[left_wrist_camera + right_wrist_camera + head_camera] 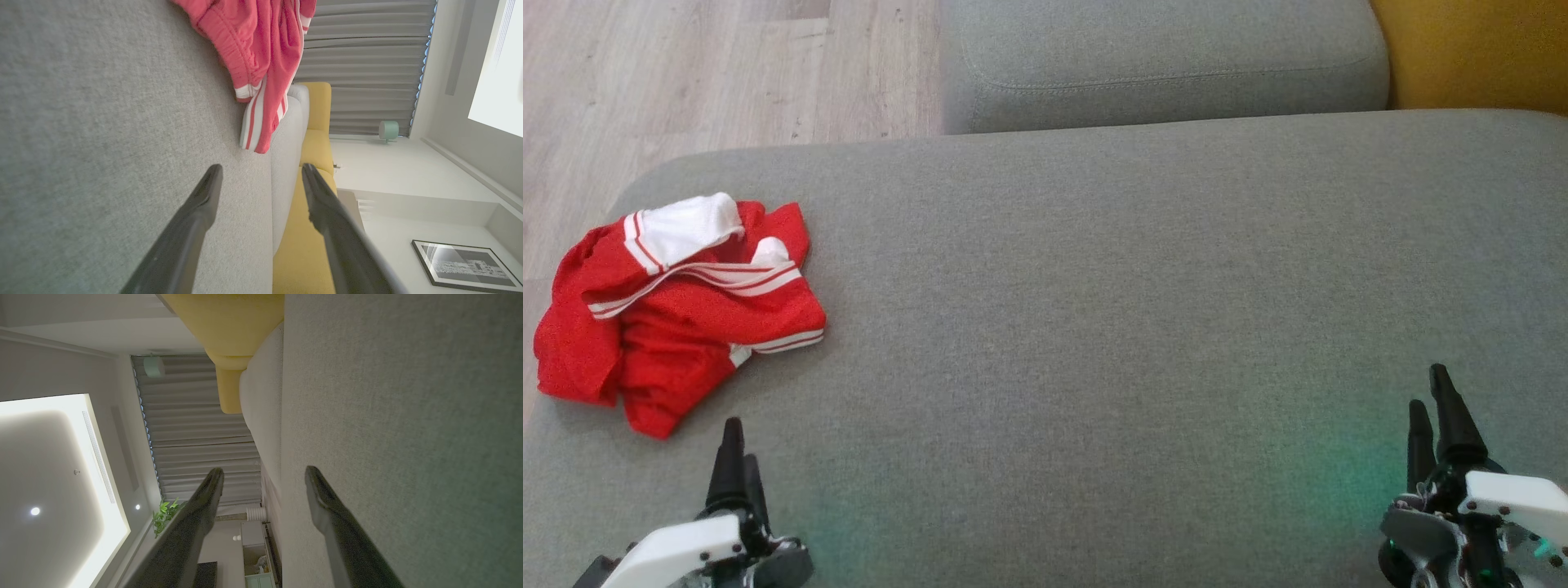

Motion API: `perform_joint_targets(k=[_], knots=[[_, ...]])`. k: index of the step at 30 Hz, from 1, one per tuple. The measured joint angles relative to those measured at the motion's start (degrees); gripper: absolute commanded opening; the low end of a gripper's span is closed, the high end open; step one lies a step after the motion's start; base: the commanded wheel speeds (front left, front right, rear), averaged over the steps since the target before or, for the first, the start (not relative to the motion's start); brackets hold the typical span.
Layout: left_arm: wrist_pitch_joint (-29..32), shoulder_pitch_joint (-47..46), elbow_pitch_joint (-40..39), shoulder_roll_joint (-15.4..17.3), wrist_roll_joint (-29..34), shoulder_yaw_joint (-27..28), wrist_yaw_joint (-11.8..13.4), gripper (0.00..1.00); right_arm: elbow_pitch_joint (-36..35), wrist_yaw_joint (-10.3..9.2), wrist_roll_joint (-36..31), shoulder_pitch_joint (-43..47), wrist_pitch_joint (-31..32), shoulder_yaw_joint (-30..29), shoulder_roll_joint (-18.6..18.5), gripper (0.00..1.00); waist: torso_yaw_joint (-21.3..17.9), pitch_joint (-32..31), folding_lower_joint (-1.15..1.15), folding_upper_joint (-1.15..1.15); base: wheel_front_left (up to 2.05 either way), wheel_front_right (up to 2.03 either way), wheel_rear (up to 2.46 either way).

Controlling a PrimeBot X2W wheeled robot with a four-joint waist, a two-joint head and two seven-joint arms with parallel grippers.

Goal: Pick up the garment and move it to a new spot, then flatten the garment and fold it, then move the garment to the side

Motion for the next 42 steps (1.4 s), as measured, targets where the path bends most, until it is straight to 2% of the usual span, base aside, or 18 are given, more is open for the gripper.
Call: perform_joint_targets(k=[8,34,42], knots=[[-1.5,0.0,-1.1,0.0,3.6,-1.3,0.0,1.0,-1.0,0.0,-2.8,0.0,-1.6,1.2,-0.1,1.0,0.1,-0.1,0.0,0.0,0.0,0.0,0.0],[-5.7,-0.5,-5.2,0.7,30.0,-7.1,0.1,1.0,-6.2,0.0,-26.6,0.2,-5.5,4.5,-0.5,1.0,0.1,-0.1,0.0,0.0,0.0,0.0,0.0],[-7.0,-1.4,-5.5,2.1,37.3,-9.1,1.6,1.0,-8.2,0.0,-33.0,0.8,-6.0,5.8,-0.7,1.0,0.0,-0.1,0.0,0.0,0.0,0.0,0.0]])
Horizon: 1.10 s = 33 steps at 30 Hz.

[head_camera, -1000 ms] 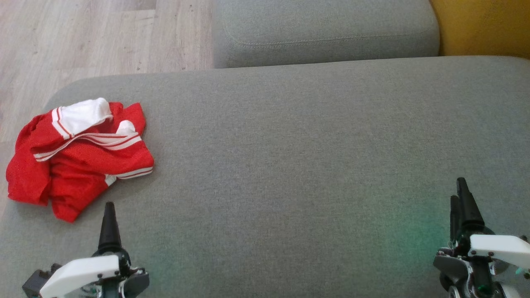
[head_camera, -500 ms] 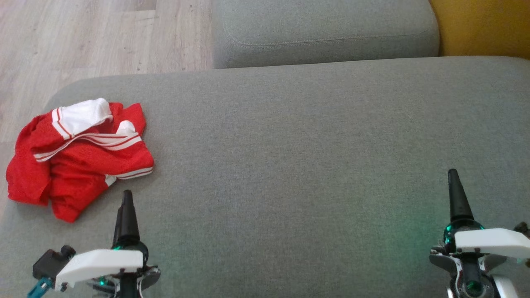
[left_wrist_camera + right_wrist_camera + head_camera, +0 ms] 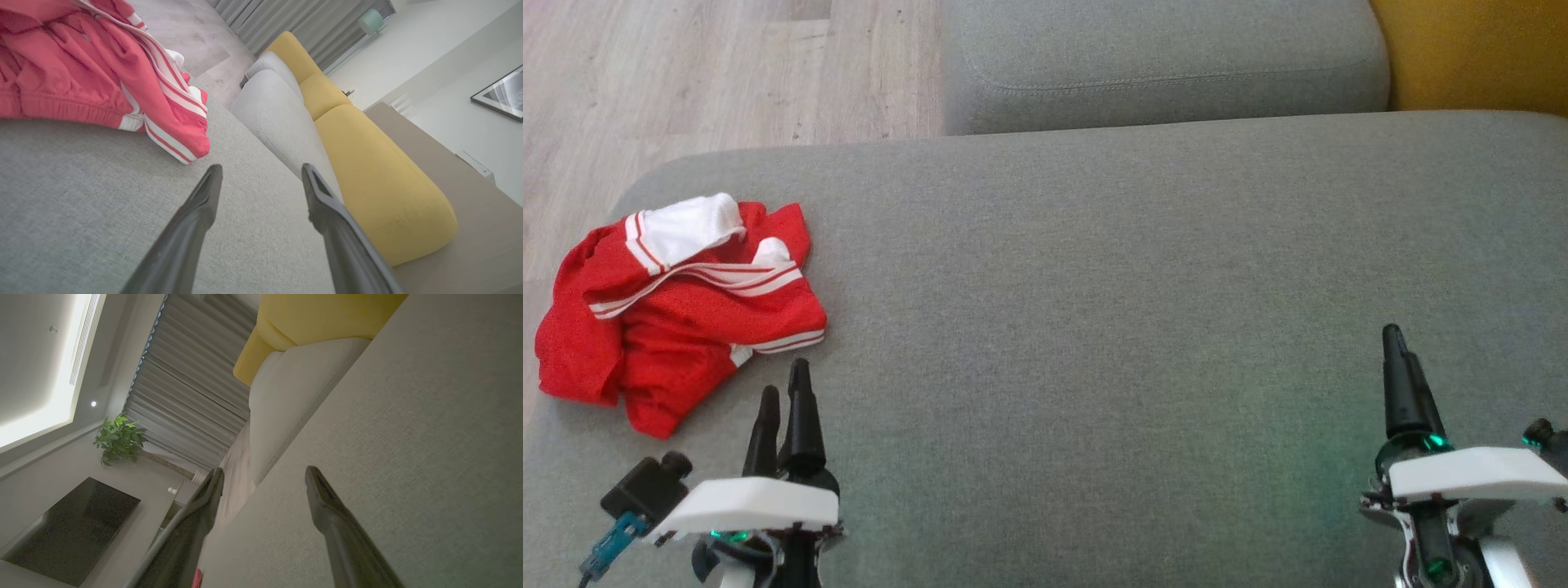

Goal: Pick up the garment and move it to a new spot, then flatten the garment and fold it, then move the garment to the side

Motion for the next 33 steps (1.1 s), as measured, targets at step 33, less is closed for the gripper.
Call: perform_joint_targets(k=[33], knots=[[-5.6,-1.0,2.6,3.8,22.7,-6.4,5.2,1.0,-5.3,0.0,-23.8,1.8,-0.3,4.0,-1.2,1.0,0.1,-0.1,0.0,0.0,0.0,0.0,0.0]])
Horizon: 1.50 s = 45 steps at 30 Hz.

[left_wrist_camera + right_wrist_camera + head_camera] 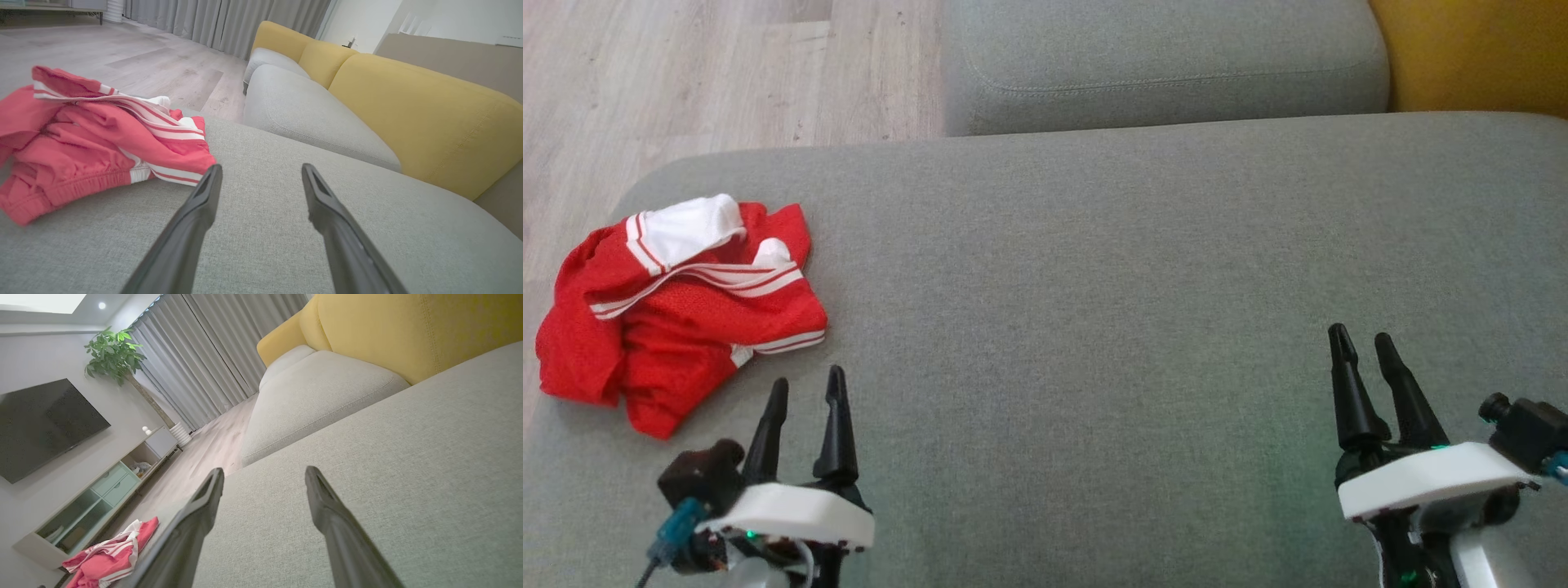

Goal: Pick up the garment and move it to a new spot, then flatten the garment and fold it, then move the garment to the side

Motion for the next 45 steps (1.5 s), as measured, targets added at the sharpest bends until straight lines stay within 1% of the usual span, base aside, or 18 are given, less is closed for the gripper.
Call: perform_joint_targets(k=[3,7,15,24,33,43,45], knots=[[-0.5,0.0,0.6,0.1,2.1,-0.5,0.4,1.0,-0.2,0.0,-2.2,0.2,0.2,0.0,0.0,1.0,0.0,0.0,0.0,0.0,0.0,0.0,0.0],[-1.1,0.0,1.5,0.4,4.7,-0.6,1.8,1.0,-0.7,0.0,-4.8,1.3,0.7,0.0,0.1,1.0,0.0,0.1,0.0,0.0,0.0,0.0,0.0],[-2.4,-0.1,2.1,0.5,8.1,-0.6,3.3,1.0,-1.9,0.0,-10.2,2.0,0.9,0.2,0.2,1.0,0.1,0.2,0.0,0.0,0.0,0.0,0.0],[-4.1,0.0,2.2,1.0,12.2,-0.5,3.4,1.0,-3.2,0.0,-16.2,2.3,2.0,0.1,0.8,1.0,0.3,0.3,0.0,0.0,0.0,0.0,0.0],[-5.5,0.0,3.6,1.7,17.0,-0.5,4.3,1.0,-4.2,0.0,-21.1,3.5,2.7,-0.3,1.5,1.0,0.4,0.4,0.0,0.0,0.0,0.0,0.0],[-7.1,-0.1,6.1,1.8,21.4,-0.6,5.3,1.0,-5.0,0.0,-24.2,3.7,2.5,-0.5,1.5,1.0,0.3,0.9,0.0,0.0,0.0,0.0,0.0],[-7.1,-0.2,6.5,1.8,21.4,-0.6,5.3,1.0,-5.1,0.0,-24.5,3.7,2.5,-0.5,1.5,1.0,0.3,0.9,0.0,0.0,0.0,0.0,0.0]])
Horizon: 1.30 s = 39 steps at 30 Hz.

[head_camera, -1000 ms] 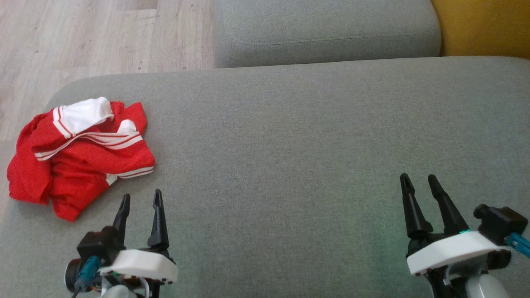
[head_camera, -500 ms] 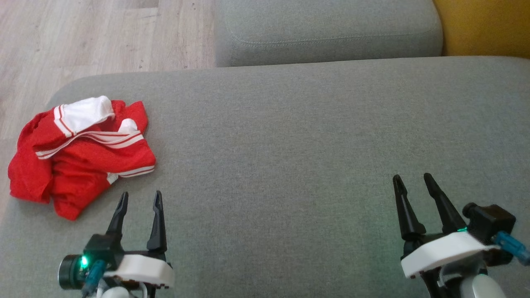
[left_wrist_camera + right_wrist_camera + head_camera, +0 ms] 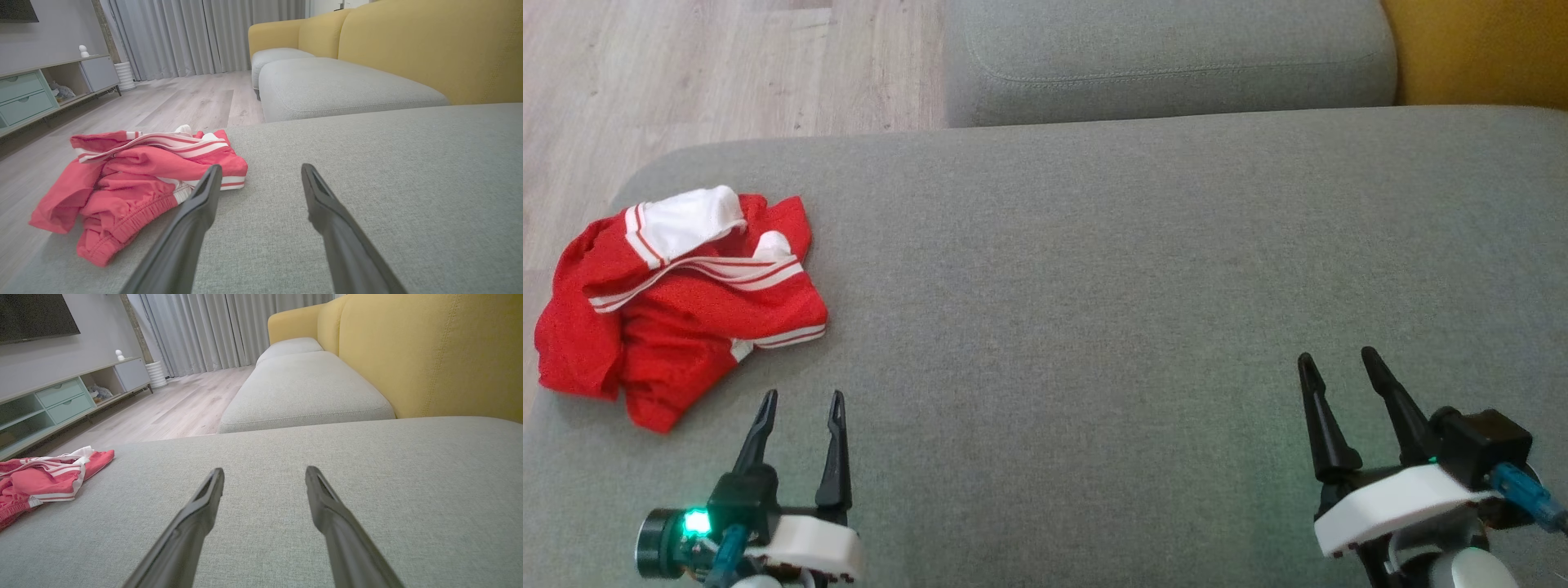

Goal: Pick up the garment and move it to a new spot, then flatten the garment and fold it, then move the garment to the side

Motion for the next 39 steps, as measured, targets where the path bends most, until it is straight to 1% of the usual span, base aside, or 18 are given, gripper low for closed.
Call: perform_joint_targets(k=[16,22,28,30,39], knots=[[0.0,-1.0,0.7,0.0,-0.2,0.0,0.1,1.0,0.1,0.0,-0.1,0.0,-0.3,0.1,0.0,1.0,0.3,0.2,0.0,0.0,0.0,0.0,0.0],[0.0,-1.0,0.7,-0.1,-0.3,0.2,1.1,1.0,-0.4,0.0,-1.2,-0.3,-0.3,0.6,0.0,1.0,1.3,0.8,0.0,0.0,0.0,0.0,0.0],[0.0,-2.3,0.6,-0.3,-0.4,0.6,1.7,1.0,-1.9,0.0,-2.2,-0.6,-0.2,1.9,0.0,1.0,4.4,1.8,0.0,0.0,0.0,0.0,0.0],[-0.1,-2.9,0.3,-0.5,-0.6,0.8,2.0,1.0,-2.4,0.0,-2.6,-0.6,-0.2,2.2,0.0,1.0,5.8,2.2,0.0,0.0,0.0,0.0,0.0],[-0.1,-3.2,-1.0,-1.7,-1.2,3.6,2.0,1.0,-4.3,0.0,-3.1,-3.3,0.0,3.8,-0.1,1.0,12.8,4.1,0.0,0.0,0.0,0.0,0.0]])
